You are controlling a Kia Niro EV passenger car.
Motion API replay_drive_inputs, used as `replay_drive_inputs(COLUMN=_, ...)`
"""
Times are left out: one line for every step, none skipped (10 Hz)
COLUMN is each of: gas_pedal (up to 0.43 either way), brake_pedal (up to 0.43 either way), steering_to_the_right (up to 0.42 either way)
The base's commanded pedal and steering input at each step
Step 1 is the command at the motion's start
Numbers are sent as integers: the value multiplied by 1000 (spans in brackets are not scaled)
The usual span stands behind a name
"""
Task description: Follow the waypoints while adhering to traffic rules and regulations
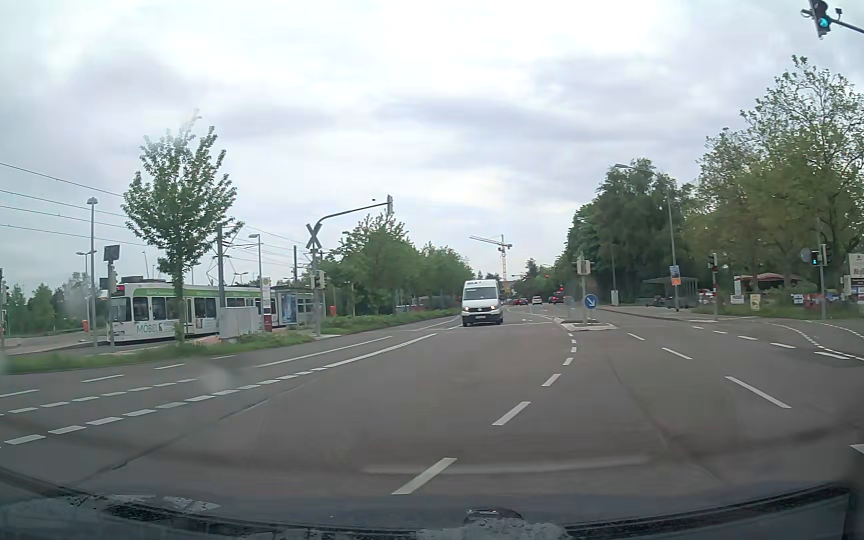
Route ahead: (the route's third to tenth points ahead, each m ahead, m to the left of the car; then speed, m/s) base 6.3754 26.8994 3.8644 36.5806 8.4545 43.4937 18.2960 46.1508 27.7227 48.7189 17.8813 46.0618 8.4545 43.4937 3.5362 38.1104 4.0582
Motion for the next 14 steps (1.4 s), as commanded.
replay_drive_inputs(gas_pedal=130, brake_pedal=0, steering_to_the_right=-408)
replay_drive_inputs(gas_pedal=130, brake_pedal=0, steering_to_the_right=-417)
replay_drive_inputs(gas_pedal=118, brake_pedal=0, steering_to_the_right=-426)
replay_drive_inputs(gas_pedal=118, brake_pedal=0, steering_to_the_right=-434)
replay_drive_inputs(gas_pedal=118, brake_pedal=0, steering_to_the_right=-440)
replay_drive_inputs(gas_pedal=118, brake_pedal=0, steering_to_the_right=-449)
replay_drive_inputs(gas_pedal=118, brake_pedal=0, steering_to_the_right=-460)
replay_drive_inputs(gas_pedal=118, brake_pedal=0, steering_to_the_right=-468)
replay_drive_inputs(gas_pedal=118, brake_pedal=0, steering_to_the_right=-478)
replay_drive_inputs(gas_pedal=118, brake_pedal=0, steering_to_the_right=-486)
replay_drive_inputs(gas_pedal=118, brake_pedal=0, steering_to_the_right=-489)
replay_drive_inputs(gas_pedal=118, brake_pedal=0, steering_to_the_right=-491)
replay_drive_inputs(gas_pedal=118, brake_pedal=0, steering_to_the_right=-492)
replay_drive_inputs(gas_pedal=118, brake_pedal=0, steering_to_the_right=-490)
